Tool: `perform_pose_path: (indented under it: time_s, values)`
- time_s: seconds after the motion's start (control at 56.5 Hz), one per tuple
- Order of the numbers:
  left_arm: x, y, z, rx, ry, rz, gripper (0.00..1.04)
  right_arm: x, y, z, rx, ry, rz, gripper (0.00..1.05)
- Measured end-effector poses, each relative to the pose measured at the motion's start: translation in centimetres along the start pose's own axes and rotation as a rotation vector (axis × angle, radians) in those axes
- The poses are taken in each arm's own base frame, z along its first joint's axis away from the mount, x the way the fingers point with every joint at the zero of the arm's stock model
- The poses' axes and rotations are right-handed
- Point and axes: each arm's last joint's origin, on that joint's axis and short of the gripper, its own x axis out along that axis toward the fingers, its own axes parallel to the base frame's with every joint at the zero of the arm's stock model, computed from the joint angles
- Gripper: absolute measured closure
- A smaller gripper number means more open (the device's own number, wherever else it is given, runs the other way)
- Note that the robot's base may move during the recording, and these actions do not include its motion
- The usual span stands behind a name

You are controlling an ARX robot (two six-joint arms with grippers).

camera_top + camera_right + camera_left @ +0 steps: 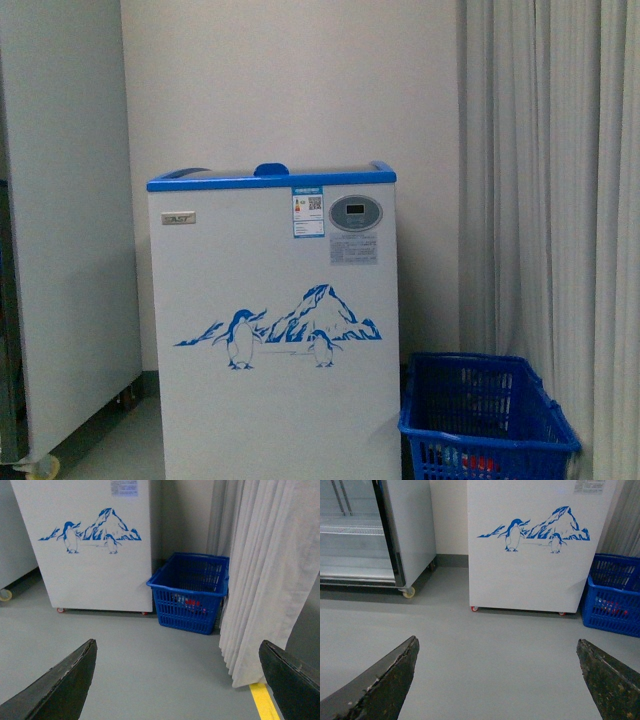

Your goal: Put drink in fridge

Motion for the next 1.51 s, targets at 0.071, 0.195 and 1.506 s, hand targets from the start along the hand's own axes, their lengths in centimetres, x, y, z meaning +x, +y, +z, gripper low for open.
perform_pose_path:
  time_s: [0.071, 0.195, 1.506]
  values:
    - [0.0, 0.0, 0.0, 0.0, 0.0, 0.0, 0.08, 0.0, 0.0, 0.0, 0.0, 0.0, 0.0, 0.08]
    - [0.0, 0.0, 0.0, 0.0, 0.0, -0.001, 0.08, 0.0, 0.0, 0.0, 0.0, 0.0, 0.0, 0.08]
    - [0.0, 0.0, 0.0, 0.0, 0.0, 0.0, 0.08, 0.0, 0.0, 0.0, 0.0, 0.0, 0.0, 0.08]
